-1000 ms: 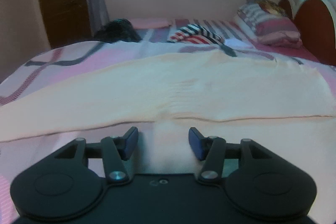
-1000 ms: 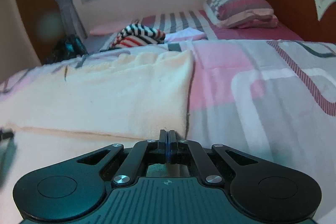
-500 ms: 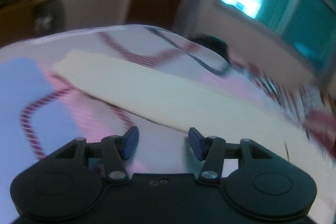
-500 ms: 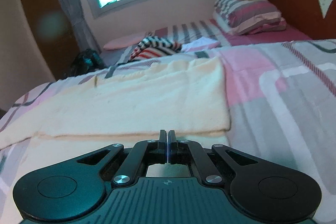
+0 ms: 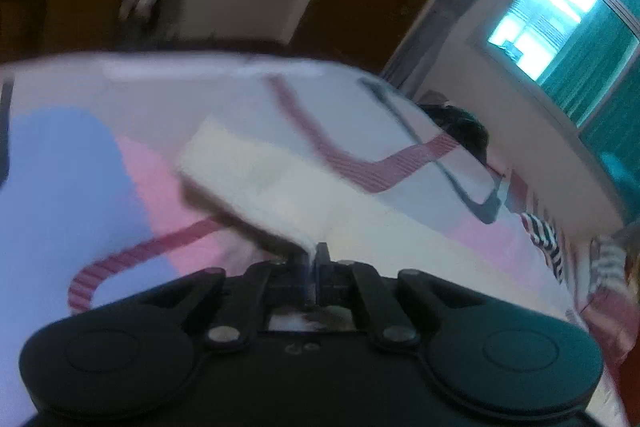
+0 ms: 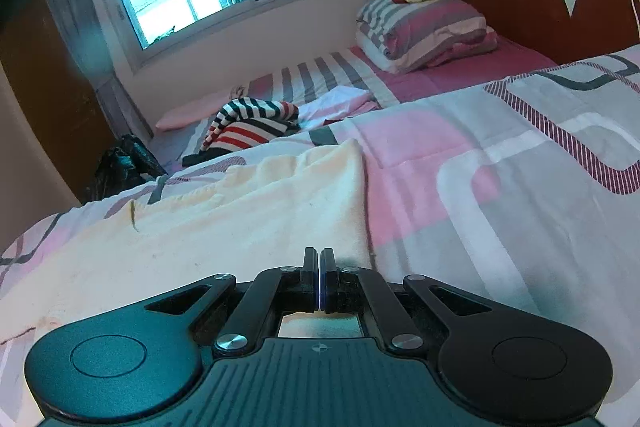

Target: Fold small clothes

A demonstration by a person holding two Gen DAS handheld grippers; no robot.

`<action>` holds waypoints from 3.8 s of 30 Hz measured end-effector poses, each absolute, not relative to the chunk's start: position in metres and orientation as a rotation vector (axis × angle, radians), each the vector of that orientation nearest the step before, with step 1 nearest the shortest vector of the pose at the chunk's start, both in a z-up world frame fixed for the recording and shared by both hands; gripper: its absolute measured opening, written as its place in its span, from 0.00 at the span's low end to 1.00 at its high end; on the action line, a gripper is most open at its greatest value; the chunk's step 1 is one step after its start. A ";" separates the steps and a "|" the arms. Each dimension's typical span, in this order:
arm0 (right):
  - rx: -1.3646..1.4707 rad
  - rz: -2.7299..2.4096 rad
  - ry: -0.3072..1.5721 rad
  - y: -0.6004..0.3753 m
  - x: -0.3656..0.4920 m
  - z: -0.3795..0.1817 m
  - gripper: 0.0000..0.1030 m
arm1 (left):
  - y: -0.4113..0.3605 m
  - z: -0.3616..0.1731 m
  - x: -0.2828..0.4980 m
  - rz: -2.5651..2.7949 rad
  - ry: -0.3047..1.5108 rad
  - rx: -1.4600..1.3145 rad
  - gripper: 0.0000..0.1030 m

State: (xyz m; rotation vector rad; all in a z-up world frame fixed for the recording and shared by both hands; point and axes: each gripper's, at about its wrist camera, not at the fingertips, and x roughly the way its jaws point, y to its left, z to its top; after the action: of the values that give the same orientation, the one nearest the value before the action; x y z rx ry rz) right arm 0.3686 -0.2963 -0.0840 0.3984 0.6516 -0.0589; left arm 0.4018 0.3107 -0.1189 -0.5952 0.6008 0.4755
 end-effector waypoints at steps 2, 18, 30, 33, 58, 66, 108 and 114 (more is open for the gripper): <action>0.399 -0.057 0.650 -0.297 0.367 -0.083 0.00 | 0.287 -0.107 0.409 0.414 0.581 -0.517 0.01; 0.408 -0.010 0.653 -0.292 0.359 -0.081 0.00 | 0.006 -0.094 0.450 -0.102 0.575 -0.037 0.01; 0.431 0.021 0.671 -0.301 0.355 -0.087 0.00 | -0.094 -0.142 0.463 -0.285 0.667 0.232 0.36; 0.438 0.028 0.671 -0.300 0.356 -0.088 0.00 | -0.102 -0.145 0.451 -0.353 0.631 0.238 0.54; 0.281 0.204 0.688 -0.215 0.370 -0.090 0.04 | 0.015 -0.136 0.408 -0.008 0.630 0.090 0.54; -0.078 0.359 0.600 -0.122 0.367 -0.096 0.58 | 0.066 -0.140 0.400 0.078 0.692 0.007 0.54; 0.575 0.228 0.745 -0.217 0.425 -0.111 0.32 | 0.069 -0.138 0.418 0.045 0.643 -0.012 0.62; 0.597 0.242 0.731 -0.209 0.441 -0.111 0.06 | 0.059 -0.150 0.430 0.035 0.707 0.044 0.62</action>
State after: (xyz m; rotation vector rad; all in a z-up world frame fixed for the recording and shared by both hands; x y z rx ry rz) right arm 0.4409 -0.2088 -0.1114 0.5969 0.7311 0.2425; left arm 0.4299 0.0585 -0.1503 0.0443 0.7067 0.0346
